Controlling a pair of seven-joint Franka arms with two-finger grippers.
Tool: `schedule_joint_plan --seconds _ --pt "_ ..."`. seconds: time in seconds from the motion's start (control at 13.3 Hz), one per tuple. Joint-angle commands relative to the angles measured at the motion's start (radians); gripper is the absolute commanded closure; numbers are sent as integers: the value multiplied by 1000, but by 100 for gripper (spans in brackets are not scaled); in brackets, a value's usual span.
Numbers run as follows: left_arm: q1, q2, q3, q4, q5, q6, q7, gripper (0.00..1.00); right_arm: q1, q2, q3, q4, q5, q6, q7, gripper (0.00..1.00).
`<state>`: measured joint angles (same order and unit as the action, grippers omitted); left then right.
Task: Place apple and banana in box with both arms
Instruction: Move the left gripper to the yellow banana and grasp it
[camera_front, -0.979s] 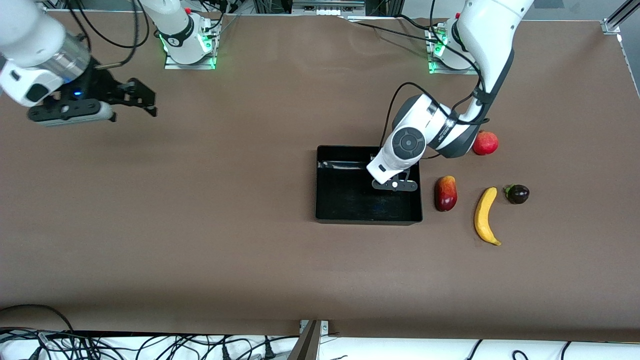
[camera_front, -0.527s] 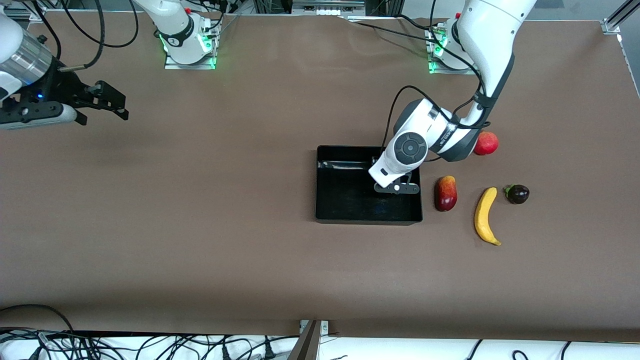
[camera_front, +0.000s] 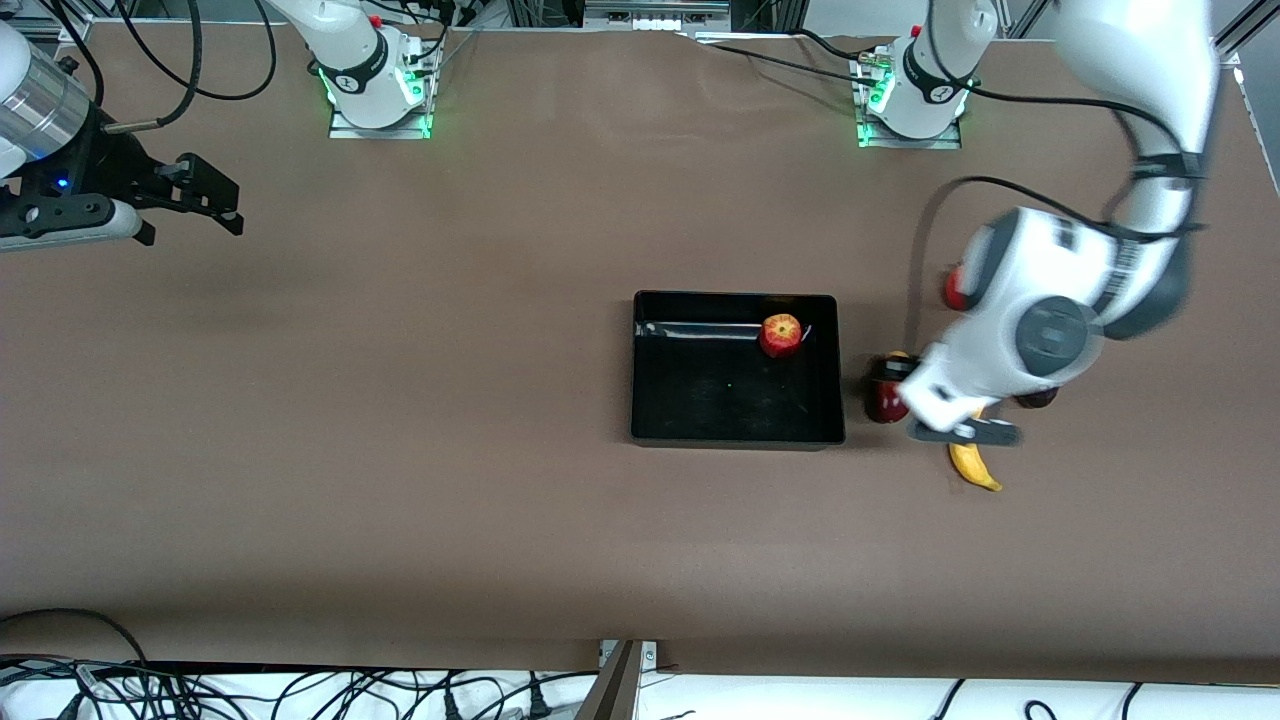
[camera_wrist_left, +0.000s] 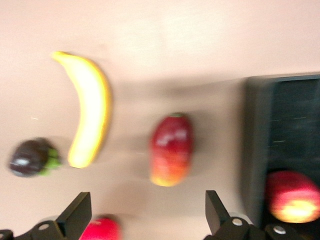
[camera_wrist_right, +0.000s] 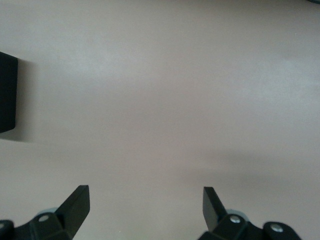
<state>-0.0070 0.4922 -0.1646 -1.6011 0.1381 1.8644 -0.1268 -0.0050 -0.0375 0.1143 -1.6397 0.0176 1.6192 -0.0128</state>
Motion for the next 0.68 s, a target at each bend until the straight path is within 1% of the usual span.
schedule_joint_plan --seconds 0.0,0.15,0.53,0.6 --pt "53 107 -10 15 54 138 119 0 -21 11 16 29 -19 -19 -4 0" --pt "123 173 -12 4 75 228 214 0 -23 19 15 29 -33 -12 0 0" --pt "133 226 -10 -17 81 278 222 0 -20 28 19 29 -36 -21 2 0" --pt "137 236 -10 -19 81 282 222 2 -20 28 19 29 -38 -12 5 0"
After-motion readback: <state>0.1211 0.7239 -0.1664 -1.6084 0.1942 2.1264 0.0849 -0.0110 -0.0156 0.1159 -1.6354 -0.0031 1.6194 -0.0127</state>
